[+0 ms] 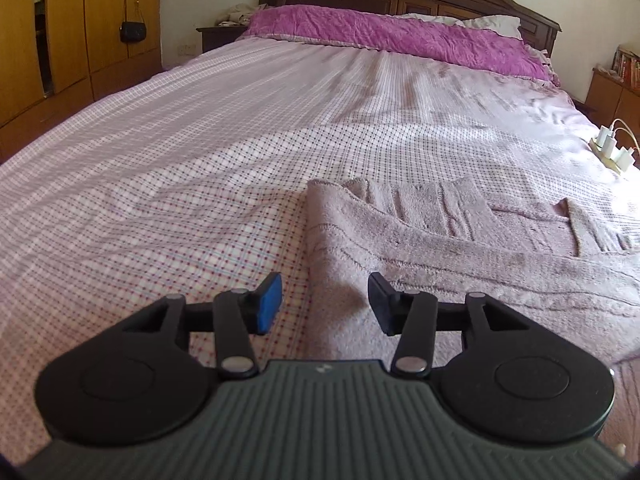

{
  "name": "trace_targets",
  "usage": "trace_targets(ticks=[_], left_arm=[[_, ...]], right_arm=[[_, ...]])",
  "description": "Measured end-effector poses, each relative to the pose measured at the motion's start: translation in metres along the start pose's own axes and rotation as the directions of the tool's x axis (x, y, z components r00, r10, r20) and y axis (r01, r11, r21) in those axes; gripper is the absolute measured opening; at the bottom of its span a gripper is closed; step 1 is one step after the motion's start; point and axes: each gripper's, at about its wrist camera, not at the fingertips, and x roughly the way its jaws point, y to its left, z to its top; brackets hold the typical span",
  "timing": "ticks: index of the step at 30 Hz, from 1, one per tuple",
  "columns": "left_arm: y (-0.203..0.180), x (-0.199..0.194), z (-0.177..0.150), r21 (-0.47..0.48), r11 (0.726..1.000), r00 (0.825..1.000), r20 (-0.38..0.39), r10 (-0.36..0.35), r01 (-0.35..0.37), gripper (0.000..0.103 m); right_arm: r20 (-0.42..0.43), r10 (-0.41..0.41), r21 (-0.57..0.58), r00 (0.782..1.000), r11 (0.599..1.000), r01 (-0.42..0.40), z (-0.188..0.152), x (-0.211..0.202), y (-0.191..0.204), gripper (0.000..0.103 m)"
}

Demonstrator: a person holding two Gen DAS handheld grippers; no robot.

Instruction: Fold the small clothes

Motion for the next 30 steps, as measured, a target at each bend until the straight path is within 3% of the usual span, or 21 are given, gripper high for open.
trace_targets(ticks=[16,30], left_arm=[[0.005,-0.093,-0.027,0.04,0.998,0.999,-0.019,-0.044,0.045,0.05],[0.022,-0.124,-0.064,0.014,0.999,0.995,-0.091,-0.043,0.045,0.05]], right_arm=[[0.003,0.086,0.01,0.996,0.996,-0.086,-0.04,-0.101,0.016,0.063],[-0.056,0.066,-0.001,0.996,0.998,-0.066,-0.07,-0.142,-0.008,0.069]])
